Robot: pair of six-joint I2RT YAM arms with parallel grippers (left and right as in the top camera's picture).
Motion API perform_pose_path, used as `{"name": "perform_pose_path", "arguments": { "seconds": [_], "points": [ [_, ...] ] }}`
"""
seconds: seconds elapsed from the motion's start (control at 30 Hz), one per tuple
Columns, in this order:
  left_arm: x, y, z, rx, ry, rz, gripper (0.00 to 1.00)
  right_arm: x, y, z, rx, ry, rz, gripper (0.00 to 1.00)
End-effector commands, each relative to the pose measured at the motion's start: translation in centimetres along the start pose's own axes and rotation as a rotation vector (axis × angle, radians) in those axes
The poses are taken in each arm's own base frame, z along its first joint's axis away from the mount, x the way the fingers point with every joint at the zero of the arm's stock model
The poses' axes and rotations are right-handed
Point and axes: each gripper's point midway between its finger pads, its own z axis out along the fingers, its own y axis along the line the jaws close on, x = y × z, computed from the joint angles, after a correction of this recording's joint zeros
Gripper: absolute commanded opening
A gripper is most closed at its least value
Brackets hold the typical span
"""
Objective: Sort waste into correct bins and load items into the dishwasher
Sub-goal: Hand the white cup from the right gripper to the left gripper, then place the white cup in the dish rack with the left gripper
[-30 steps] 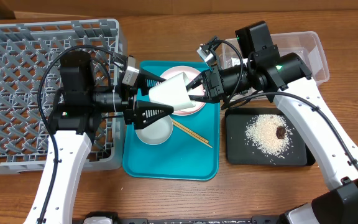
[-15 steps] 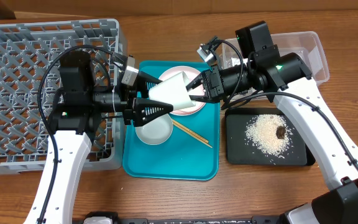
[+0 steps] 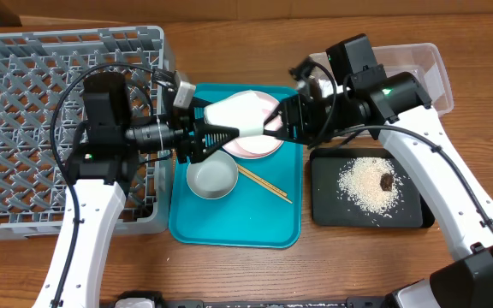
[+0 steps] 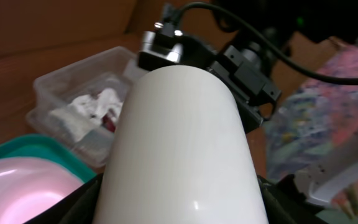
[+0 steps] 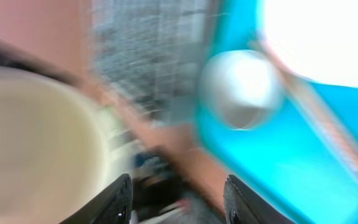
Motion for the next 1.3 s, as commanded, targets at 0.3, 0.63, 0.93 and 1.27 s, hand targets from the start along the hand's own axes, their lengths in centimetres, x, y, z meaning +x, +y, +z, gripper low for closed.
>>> {"name": "perform_pose_path", "arguments": {
  "seconds": [0.3, 0.63, 0.93, 1.27],
  "points": [
    [4.1, 10.8, -10.9, -0.706, 0.041, -0.338, 0.33, -2.9, -13.2, -9.5, 0.618, -0.278, 0.201, 0.52],
    [8.7, 12.7, -24.3, -1.311, 0.085, -0.668, 0.32, 0.9, -18.0, -18.3, 0.786, -0.340, 0.355, 0.53],
    [11.1, 14.1, -27.9, -1.510, 0.146, -0.747, 0.33, 2.2, -19.4, -19.6, 0.798, -0.332, 0.432, 0.53],
    [14.3, 16.6, -27.6, -1.499, 0.261, -0.846, 0.48, 2.2, -19.4, -19.6, 0.798, -0.331, 0.431, 0.53]
  ]
}}
